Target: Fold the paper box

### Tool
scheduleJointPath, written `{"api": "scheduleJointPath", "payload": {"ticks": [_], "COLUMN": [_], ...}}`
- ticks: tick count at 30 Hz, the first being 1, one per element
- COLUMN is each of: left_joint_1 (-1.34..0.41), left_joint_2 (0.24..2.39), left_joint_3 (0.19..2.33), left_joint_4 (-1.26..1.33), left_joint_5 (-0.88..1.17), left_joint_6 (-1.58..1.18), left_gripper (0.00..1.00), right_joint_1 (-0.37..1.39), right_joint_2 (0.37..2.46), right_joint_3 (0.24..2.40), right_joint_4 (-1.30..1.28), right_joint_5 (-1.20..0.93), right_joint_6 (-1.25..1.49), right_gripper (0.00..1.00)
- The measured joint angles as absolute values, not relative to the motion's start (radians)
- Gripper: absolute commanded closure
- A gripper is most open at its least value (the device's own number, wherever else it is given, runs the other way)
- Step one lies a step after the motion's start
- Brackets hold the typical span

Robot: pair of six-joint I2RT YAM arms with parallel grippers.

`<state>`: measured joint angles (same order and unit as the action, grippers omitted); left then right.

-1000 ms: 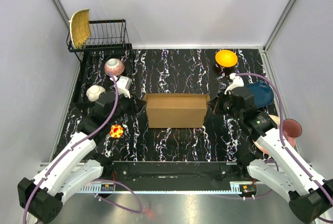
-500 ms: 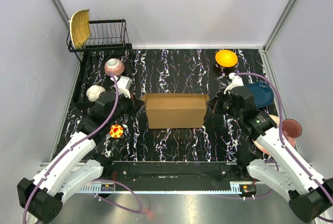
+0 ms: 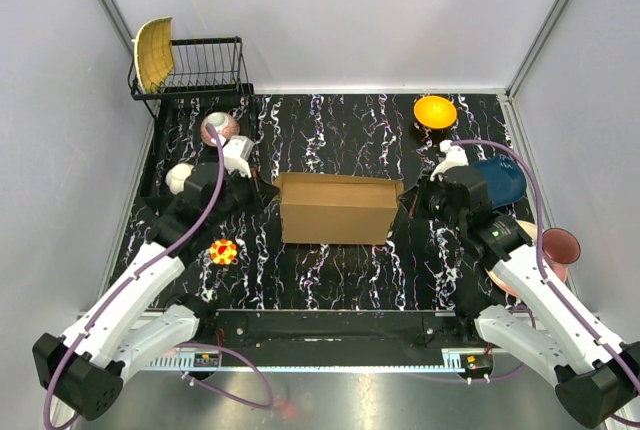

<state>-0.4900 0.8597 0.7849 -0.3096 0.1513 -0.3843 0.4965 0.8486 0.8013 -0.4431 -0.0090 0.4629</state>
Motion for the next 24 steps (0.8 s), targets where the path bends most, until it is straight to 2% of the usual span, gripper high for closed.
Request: {"api": "scheduleJointPath", "payload": {"ticks": [24], "left_joint_1": [-0.49], "left_joint_2": [0.867], "left_joint_3": [0.796], "left_joint_4": [-0.312], "left_joint_5": [0.142], "left_joint_6": [-0.639], "left_gripper": [1.0], "right_joint_1": [0.556], "right_joint_2": [0.847], "right_joint_3": [0.8], "right_joint_4": [-0.45], "right_joint_5": [0.107], "right_joint_6": [0.422], "right_gripper": [1.0]}}
